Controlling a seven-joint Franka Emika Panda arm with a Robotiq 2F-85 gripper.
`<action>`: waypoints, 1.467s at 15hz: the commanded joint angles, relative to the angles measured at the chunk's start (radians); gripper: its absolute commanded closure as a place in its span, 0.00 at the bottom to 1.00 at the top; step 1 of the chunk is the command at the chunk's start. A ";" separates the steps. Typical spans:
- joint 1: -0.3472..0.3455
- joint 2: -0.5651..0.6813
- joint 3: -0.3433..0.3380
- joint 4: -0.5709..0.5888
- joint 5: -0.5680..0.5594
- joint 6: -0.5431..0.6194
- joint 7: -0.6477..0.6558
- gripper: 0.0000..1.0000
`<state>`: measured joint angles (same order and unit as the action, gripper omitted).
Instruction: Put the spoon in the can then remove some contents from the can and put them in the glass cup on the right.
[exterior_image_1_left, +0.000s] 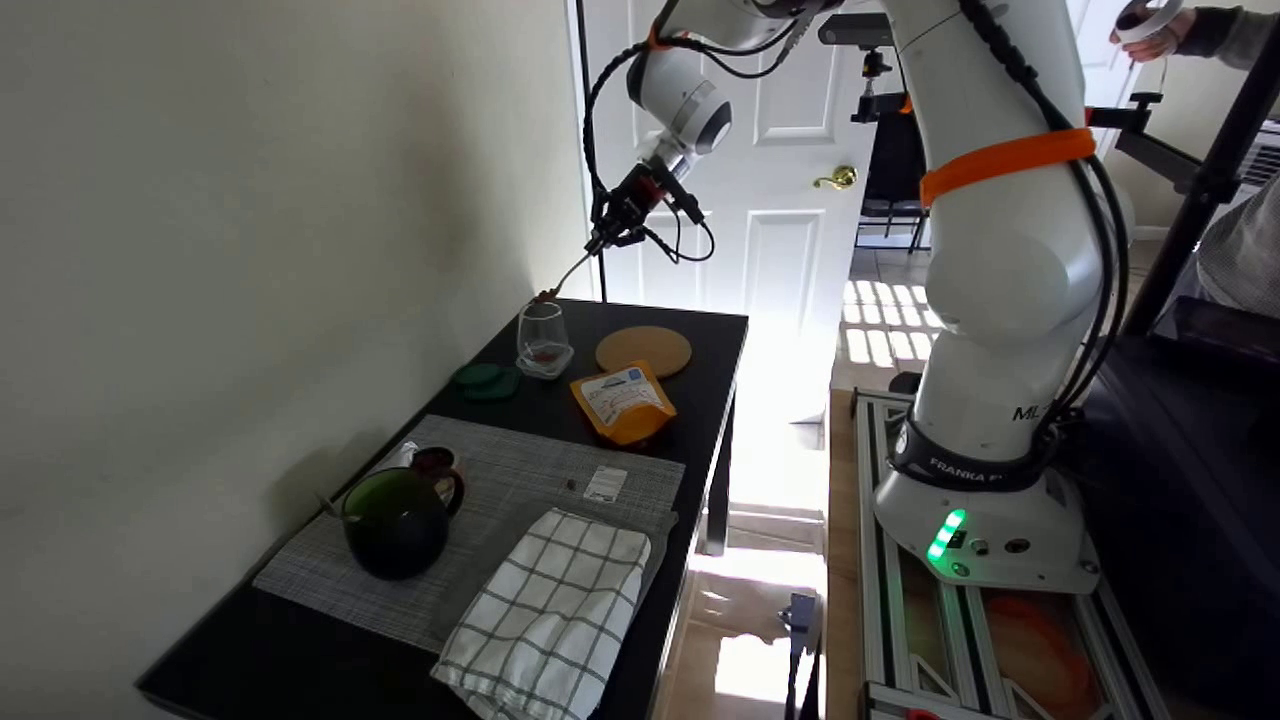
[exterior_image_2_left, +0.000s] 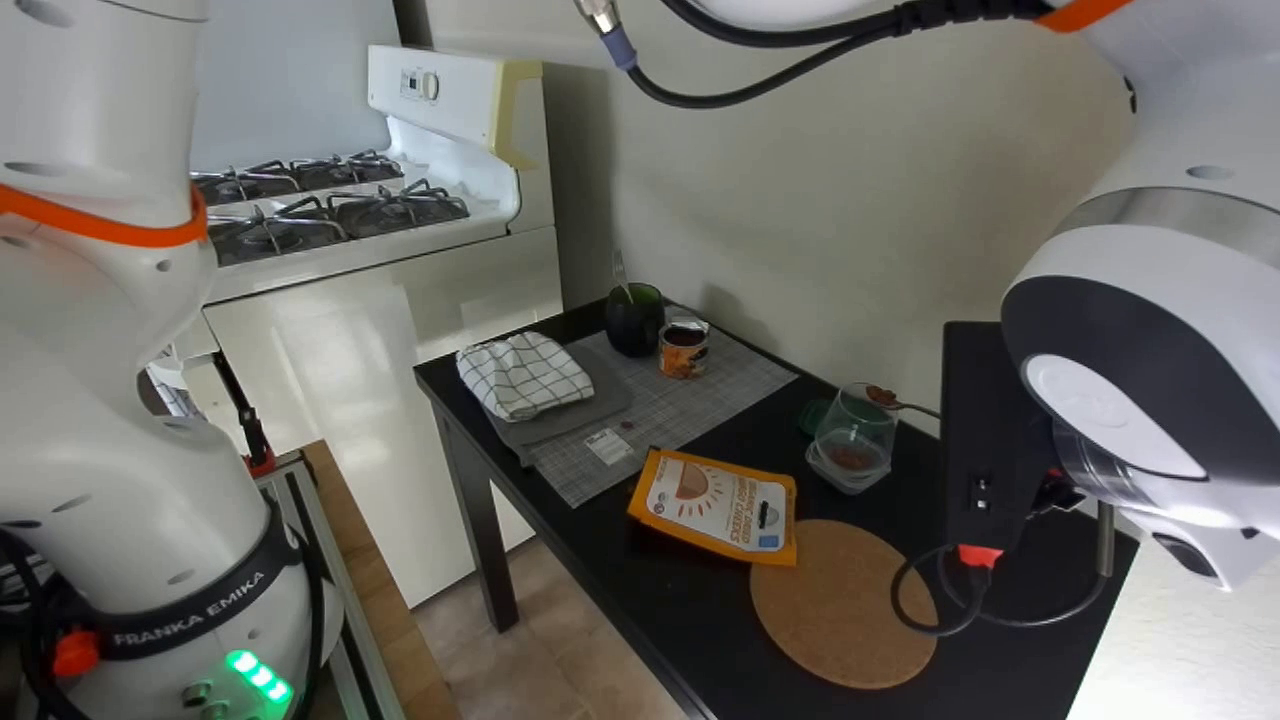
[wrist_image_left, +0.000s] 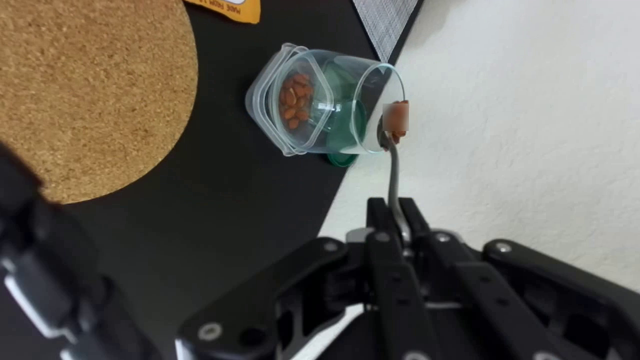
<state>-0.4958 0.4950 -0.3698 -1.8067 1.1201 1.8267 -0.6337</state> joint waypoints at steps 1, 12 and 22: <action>0.006 -0.021 0.020 -0.008 -0.026 0.054 0.027 0.98; 0.066 -0.074 0.067 -0.045 -0.131 0.173 0.036 0.98; 0.112 -0.137 0.087 -0.085 -0.281 0.334 0.114 0.98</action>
<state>-0.4120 0.4167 -0.2984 -1.8372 0.8881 2.0655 -0.5663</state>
